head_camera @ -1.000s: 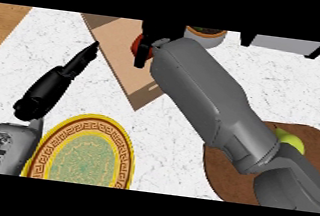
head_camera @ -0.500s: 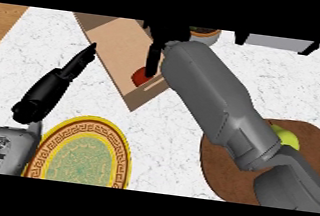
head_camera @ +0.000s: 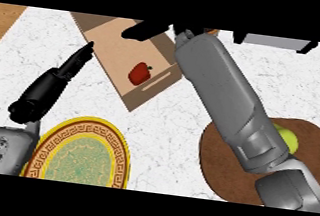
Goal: Pick the bell pepper from the cutting board and place it in the cardboard box
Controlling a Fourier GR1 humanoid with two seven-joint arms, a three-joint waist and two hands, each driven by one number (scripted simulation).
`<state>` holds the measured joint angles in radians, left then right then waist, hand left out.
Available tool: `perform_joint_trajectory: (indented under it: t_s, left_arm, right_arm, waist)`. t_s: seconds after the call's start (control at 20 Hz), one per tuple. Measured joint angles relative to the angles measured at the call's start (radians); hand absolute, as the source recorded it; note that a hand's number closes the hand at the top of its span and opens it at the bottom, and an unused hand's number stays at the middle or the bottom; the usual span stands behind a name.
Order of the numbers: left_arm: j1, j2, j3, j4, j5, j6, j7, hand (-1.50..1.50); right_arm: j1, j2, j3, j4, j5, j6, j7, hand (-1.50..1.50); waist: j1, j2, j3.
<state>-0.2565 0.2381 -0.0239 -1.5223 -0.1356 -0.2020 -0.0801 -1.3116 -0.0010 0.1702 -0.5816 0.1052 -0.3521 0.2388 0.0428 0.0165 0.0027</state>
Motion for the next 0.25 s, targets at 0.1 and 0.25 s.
perform_joint_trajectory:
  t_s: [0.1, 0.25]
  left_arm:
    - [0.005, -0.011, -0.009, 0.006, -0.009, 0.007, -0.006, 0.0]
    - [0.009, 0.002, 0.004, 0.012, -0.001, -0.006, -0.014, 0.0]
  right_arm:
    - [0.017, 0.0, -0.062, 0.001, -0.044, -0.049, -0.047, -1.5]
    - [0.056, 0.001, -0.123, 0.008, -0.097, -0.098, -0.134, -1.5]
  waist:
    - [-0.002, 0.001, -0.001]
    - [-0.003, -0.004, -0.002]
